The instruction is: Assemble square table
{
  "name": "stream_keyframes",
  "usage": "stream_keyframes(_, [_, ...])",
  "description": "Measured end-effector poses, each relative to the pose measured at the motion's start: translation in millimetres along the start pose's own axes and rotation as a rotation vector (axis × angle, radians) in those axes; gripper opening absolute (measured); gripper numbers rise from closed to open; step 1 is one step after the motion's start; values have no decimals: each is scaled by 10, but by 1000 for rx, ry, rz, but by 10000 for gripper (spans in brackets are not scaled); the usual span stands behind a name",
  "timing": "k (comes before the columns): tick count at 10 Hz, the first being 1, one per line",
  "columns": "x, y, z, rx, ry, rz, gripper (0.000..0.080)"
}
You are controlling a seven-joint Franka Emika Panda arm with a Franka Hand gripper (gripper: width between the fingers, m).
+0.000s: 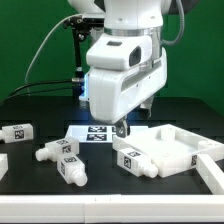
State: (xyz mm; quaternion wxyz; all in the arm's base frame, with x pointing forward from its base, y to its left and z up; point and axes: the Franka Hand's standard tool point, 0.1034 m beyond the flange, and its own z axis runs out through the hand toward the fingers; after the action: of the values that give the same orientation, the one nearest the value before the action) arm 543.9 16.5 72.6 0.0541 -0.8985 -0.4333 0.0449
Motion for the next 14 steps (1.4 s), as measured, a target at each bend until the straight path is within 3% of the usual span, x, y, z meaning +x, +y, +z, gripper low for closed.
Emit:
stream_keyframes(5, [-14, 37, 74, -8, 6, 17, 650])
stream_keyframes(7, [-36, 88, 241, -30, 23, 32, 650])
stream_keyframes(12, [-120, 135, 341, -18, 18, 53, 650])
stream_keyframes(14, [-142, 111, 462, -36, 31, 50, 650])
